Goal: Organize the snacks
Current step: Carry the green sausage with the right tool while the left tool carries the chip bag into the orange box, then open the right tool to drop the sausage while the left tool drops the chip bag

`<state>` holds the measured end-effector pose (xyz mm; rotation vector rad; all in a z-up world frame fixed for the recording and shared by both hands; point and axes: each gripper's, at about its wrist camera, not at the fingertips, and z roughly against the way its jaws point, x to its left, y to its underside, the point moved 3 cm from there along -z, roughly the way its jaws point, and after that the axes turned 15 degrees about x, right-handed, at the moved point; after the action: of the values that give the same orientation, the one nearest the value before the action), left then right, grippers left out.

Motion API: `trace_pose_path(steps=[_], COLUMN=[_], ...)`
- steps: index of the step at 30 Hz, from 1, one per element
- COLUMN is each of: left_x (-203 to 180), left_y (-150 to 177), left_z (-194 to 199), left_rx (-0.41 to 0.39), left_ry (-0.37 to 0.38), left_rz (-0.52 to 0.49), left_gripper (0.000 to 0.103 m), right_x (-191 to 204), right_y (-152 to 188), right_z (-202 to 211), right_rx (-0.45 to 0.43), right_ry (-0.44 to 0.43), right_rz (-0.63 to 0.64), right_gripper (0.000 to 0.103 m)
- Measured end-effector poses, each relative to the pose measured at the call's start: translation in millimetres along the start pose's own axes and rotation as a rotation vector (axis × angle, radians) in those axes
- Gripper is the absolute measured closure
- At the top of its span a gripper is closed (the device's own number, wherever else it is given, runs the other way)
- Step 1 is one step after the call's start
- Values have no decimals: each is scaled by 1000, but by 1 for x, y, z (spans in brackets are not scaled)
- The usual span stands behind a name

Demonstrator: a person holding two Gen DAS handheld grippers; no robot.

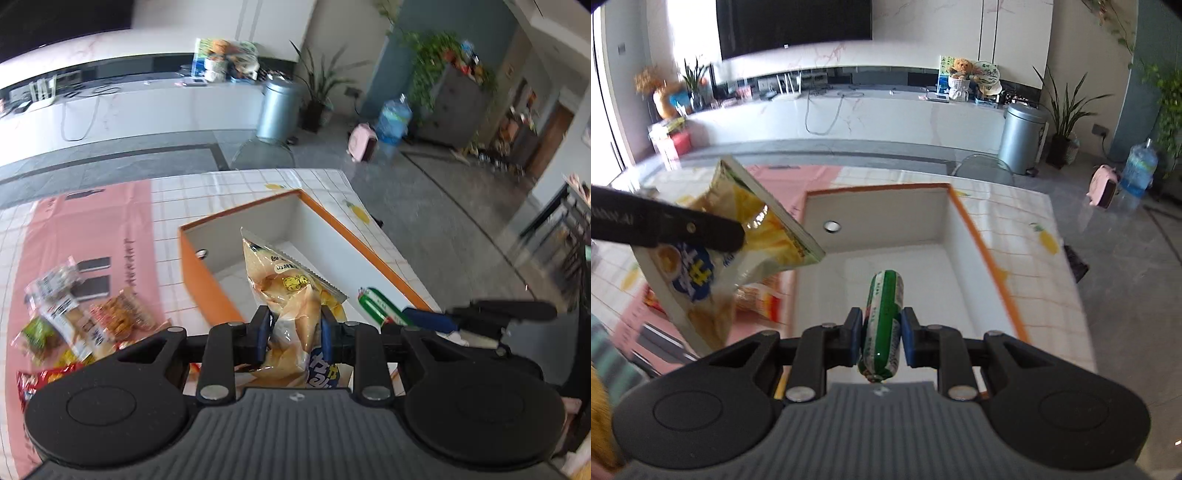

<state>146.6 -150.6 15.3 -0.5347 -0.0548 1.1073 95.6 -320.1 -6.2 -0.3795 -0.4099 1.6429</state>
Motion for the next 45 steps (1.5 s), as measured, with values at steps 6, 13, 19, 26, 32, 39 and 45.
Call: trace_pose_path(steps=[6,13,19,26,32,39,45], left_x=[-27,-43,-49,-55,-57,-53,-49], left_y=[-16,-18,-16,-11,-9,-6,-6], left_z=[-39,-80,-109,-132,-147,-155,-159], left_rx=[95,200,272,336,409,455,469], left_ry=[-23,-48,-50,-69,-59,-84,-87], left_rz=[-102,-208,-248,-319,-330,-337,-327], left_gripper=[73,73,73,73,72,70,63], right_x=[-39,-60,-62,-61,-59,-54,-51], right_y=[-16,-23,-18,-16,-16,-12,-11], right_z=[-31,-75,-106,-124,-138,-149,-154], right_rx=[76,183,251,311,388,460,501], right_ry=[53,75,53,16,-2,1,5], right_rz=[79,172,216,272,299,312,322], right_gripper=[84,84,84,84,84,83,83])
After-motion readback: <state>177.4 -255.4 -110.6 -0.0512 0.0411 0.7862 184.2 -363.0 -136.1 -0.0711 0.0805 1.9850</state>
